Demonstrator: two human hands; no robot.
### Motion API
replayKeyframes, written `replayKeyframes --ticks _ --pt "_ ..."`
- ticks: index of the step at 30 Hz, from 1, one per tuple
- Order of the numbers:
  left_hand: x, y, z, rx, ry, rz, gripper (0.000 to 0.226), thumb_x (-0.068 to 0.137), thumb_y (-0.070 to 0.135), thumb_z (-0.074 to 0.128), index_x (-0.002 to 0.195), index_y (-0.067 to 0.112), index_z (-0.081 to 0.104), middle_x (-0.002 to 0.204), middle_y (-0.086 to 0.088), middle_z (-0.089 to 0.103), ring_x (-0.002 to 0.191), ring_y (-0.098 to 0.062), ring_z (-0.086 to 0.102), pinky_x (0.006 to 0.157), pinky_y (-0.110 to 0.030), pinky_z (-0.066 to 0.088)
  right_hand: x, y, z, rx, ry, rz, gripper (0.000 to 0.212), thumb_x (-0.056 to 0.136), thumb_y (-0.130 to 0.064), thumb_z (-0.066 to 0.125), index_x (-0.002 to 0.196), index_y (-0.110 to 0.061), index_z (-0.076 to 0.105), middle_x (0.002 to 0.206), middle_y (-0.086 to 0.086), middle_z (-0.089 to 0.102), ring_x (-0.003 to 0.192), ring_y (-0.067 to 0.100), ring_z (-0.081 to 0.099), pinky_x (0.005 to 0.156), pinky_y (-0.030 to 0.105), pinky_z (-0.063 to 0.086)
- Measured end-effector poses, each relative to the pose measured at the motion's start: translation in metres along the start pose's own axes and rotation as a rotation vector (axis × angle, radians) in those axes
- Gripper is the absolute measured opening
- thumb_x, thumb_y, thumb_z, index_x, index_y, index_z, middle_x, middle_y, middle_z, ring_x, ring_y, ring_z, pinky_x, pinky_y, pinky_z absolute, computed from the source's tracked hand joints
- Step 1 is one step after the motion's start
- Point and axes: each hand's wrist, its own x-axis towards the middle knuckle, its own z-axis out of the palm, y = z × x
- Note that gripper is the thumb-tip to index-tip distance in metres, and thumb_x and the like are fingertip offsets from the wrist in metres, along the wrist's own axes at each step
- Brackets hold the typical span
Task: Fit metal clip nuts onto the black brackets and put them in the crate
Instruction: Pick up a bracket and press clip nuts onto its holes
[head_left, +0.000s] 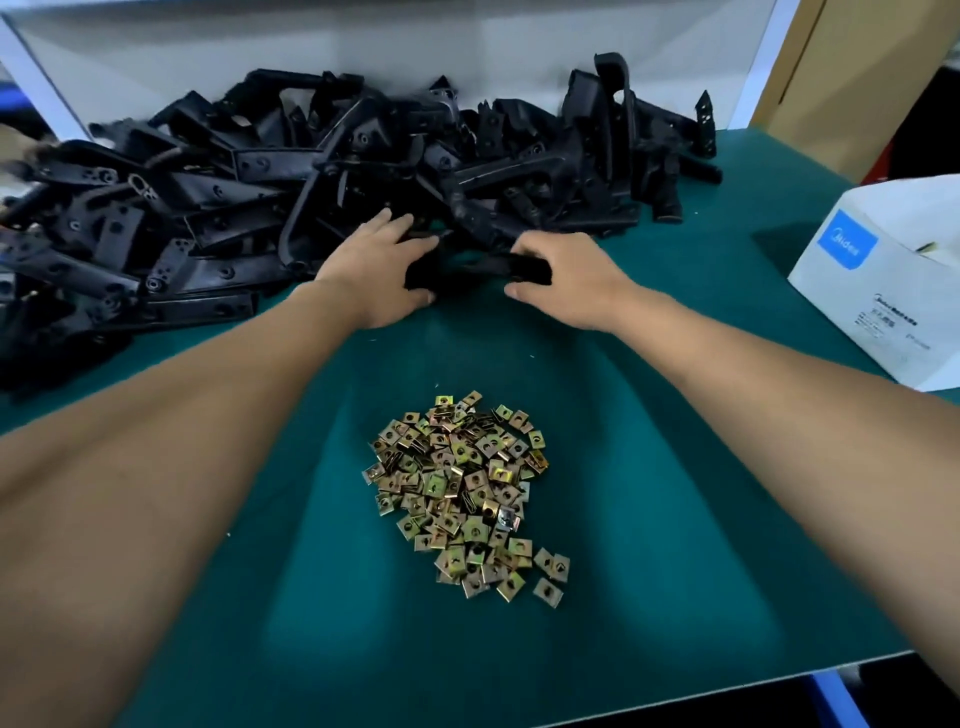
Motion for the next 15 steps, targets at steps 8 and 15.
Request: replayKeyframes --ticks 8,15 --pt "-0.033 0.044 -0.005 -0.804 0.521 -0.169 0.036 0.084 -0.001 0.065 0.119 0.006 0.071 0.136 -0.009 0.062 0.131 -0.024 0.054 0.11 -0.033 0.043 -0.027 -0.035 -0.005 0.742 0.264 0.173 0.036 0.102 -0.039 0.058 0.078 -0.012 0.064 0.057 -0.005 0.047 0.05 0.011 0.039 0.052 0.027 0.031" --pt "-0.075 0.073 -0.028 -1.959 0.509 -0.295 0.028 0.104 0.036 0.058 0.091 0.011 0.059 0.087 -0.009 0.065 0.077 -0.026 0.062 0.069 -0.039 0.055 -0.042 -0.115 0.01 1.189 -0.247 0.248 0.028 0.106 -0.032 0.056 0.104 -0.004 0.063 0.075 0.012 0.066 0.06 0.021 0.063 0.054 0.034 0.057"
